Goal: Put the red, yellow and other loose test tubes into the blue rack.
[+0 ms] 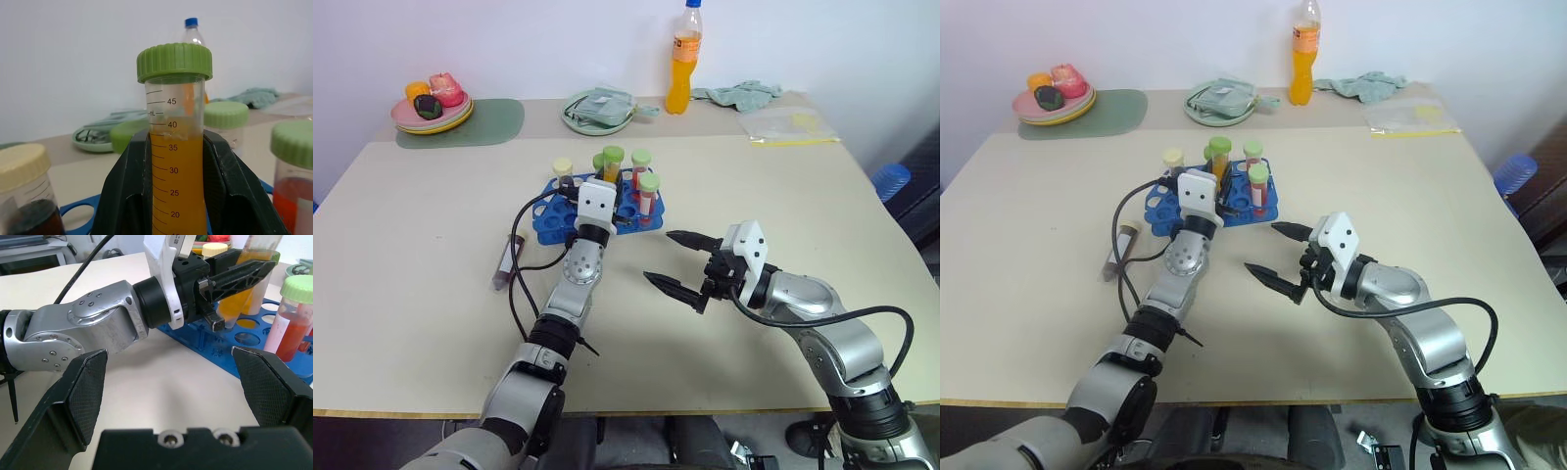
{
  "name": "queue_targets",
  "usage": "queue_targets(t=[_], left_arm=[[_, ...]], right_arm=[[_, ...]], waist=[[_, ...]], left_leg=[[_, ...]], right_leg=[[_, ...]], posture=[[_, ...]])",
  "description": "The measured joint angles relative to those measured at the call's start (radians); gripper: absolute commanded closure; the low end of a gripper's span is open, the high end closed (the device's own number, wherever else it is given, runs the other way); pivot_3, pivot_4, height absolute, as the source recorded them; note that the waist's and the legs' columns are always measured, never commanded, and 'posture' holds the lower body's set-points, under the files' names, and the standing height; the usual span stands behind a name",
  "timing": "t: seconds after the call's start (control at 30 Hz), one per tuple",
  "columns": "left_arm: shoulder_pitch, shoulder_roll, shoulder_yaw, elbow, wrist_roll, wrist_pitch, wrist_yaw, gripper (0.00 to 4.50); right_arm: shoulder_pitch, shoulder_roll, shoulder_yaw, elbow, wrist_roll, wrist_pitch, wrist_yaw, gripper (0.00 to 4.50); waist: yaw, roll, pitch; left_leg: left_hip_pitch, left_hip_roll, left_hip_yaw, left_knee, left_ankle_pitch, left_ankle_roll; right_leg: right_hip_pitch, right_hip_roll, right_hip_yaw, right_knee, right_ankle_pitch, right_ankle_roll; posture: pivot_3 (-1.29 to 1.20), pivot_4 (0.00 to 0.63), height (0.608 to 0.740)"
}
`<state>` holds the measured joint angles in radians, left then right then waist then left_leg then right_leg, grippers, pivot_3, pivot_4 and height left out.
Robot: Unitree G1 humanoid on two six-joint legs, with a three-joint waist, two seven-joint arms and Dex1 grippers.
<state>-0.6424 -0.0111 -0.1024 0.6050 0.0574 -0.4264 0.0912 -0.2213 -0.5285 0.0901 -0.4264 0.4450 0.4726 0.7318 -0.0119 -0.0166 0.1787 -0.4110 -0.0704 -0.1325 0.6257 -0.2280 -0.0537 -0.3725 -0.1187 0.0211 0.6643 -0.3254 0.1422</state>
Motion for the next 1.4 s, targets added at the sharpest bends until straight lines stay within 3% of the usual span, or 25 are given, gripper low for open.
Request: queue_targets(t=[0.67, 1.17, 1.4], left_arm=[[0.06, -0.016, 0.01, -0.094, -0.001, 0.047, -0.077, 3.66], [0.002, -0.024, 0.02, 0.128, 0.025, -0.147, -0.036, 3.66], [0.035, -0.028, 0.046, 0.1, -0.025, -0.15, -0.093, 0.3]], right_arm=[[0.001, 0.001, 0.001, 0.0, -0.009, 0.0, 0.002, 0.0], [-0.002, 0.029, 0.002, 0.0, -0.019, -0.001, 0.0, 0.0], [-0.002, 0.038, 0.002, 0.0, -0.031, -0.002, -0.002, 0.0]], waist=[[0.0, 0.0, 0.0], [0.001, 0.0, 0.0], [-0.003, 0.0, 0.0]], left_leg=[[0.0, 0.0, -0.001, 0.001, -0.001, 0.001], [0.0, 0.0, -0.001, 0.002, -0.001, 0.001], [0.0, 0.0, -0.002, 0.001, -0.001, 0.001]], right_leg=[[0.001, 0.0, 0.0, 0.0, 0.0, 0.0], [0.001, 0.0, 0.0, 0.0, 0.0, 0.0], [0.0, 0.0, 0.0, 0.001, 0.0, 0.0]], posture=[[0.0, 0.15, 0.74], [0.0, 0.15, 0.74], [0.0, 0.15, 0.74]])
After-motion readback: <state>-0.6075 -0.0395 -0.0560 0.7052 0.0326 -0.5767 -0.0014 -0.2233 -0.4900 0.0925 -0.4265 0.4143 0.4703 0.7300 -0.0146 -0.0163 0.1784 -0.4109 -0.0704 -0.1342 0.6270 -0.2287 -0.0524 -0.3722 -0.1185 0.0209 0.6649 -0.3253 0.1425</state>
